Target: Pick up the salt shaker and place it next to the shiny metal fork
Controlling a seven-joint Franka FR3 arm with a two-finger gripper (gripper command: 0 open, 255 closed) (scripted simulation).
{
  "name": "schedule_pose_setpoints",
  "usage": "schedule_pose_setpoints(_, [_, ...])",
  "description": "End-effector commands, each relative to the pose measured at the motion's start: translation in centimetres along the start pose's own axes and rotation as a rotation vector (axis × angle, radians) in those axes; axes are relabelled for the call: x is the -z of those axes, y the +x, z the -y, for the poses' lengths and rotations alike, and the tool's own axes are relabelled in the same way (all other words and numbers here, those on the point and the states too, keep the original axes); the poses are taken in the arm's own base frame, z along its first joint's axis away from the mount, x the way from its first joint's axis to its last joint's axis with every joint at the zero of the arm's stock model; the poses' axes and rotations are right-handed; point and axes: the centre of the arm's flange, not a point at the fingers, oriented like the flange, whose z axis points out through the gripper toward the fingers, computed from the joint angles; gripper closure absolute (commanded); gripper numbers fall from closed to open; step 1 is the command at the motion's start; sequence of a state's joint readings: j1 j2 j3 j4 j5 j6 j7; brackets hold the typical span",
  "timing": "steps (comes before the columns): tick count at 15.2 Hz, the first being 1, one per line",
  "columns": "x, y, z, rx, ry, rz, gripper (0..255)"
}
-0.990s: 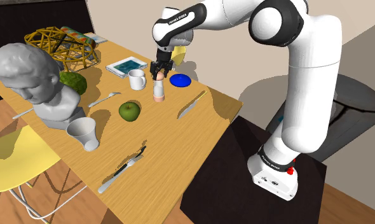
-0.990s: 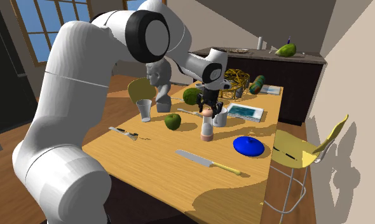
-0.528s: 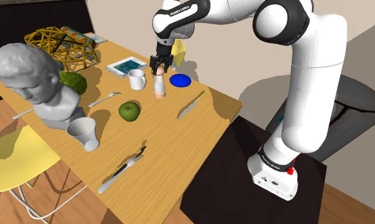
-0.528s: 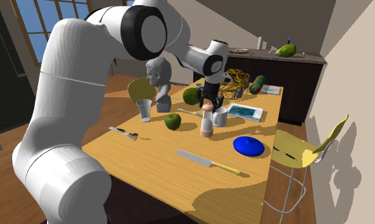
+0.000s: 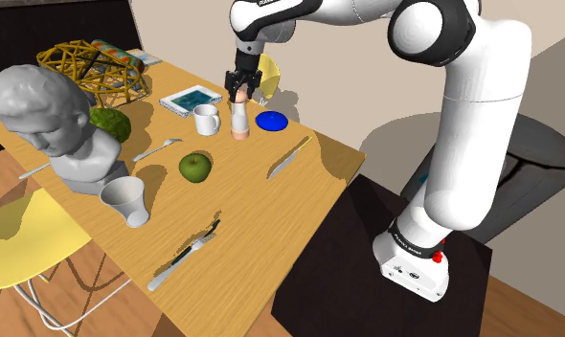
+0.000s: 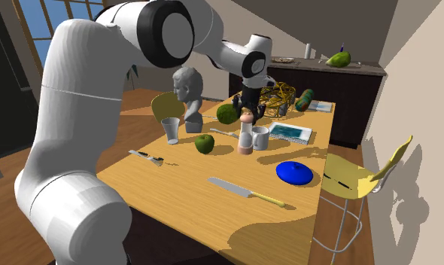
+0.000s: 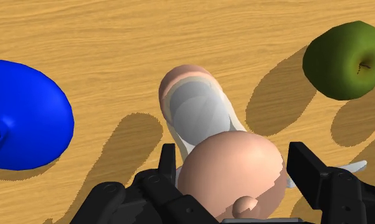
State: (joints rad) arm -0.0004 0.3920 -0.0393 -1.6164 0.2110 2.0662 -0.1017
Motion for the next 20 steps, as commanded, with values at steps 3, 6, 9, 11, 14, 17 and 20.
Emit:
schedule_pose_setpoints(3, [2.0, 0.1, 0.4, 0.0, 0.0, 0.0, 255])
schedule_pose_setpoints(6, [3.6, 0.2, 0.7, 0.0, 0.0, 0.0, 255])
schedule_pose_setpoints(9, [5.2, 0.3, 1.0, 0.0, 0.0, 0.0, 255])
schedule_pose_setpoints(11, [6.2, 0.4, 1.1, 0.0, 0.0, 0.0, 255])
schedule_pose_setpoints(14, [7.8, 0.5, 1.4, 0.0, 0.0, 0.0, 255])
schedule_pose_setpoints(17, [9.3, 0.6, 1.7, 0.0, 0.0, 0.0, 255])
schedule_pose_setpoints(20, [10.9, 0.7, 1.9, 0.0, 0.0, 0.0, 255])
